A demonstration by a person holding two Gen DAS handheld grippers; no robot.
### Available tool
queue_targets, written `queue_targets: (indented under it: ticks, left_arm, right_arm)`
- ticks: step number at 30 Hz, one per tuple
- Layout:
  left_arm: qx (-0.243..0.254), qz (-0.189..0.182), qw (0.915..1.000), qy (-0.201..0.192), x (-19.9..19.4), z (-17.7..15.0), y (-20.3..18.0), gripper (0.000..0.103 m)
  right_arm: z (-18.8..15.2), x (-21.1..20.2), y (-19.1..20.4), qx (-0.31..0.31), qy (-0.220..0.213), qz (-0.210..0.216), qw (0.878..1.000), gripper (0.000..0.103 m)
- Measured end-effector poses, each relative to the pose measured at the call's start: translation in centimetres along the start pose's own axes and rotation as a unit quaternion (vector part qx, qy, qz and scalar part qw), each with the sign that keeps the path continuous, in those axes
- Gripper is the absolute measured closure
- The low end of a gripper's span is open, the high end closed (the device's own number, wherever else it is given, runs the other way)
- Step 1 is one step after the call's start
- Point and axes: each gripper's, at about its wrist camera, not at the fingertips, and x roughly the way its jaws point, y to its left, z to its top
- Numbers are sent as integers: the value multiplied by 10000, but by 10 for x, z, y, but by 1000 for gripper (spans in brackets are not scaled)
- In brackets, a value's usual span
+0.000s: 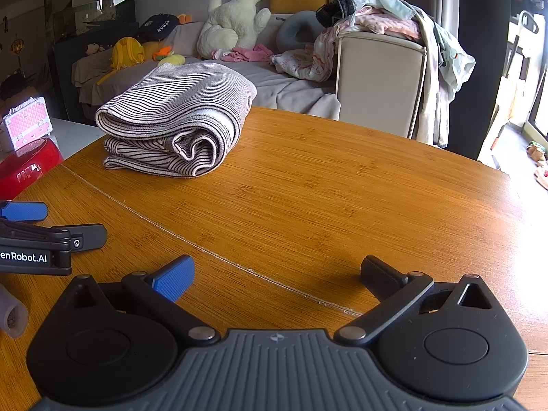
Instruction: Fold clothes
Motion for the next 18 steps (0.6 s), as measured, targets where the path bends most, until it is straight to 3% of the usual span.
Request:
queue_targets:
  ticks: [18]
  left_arm:
    - [-1,-2,10000,-1,0,0,0,0]
  right_arm:
    - [1,0,-1,41,0,-53,10000,0]
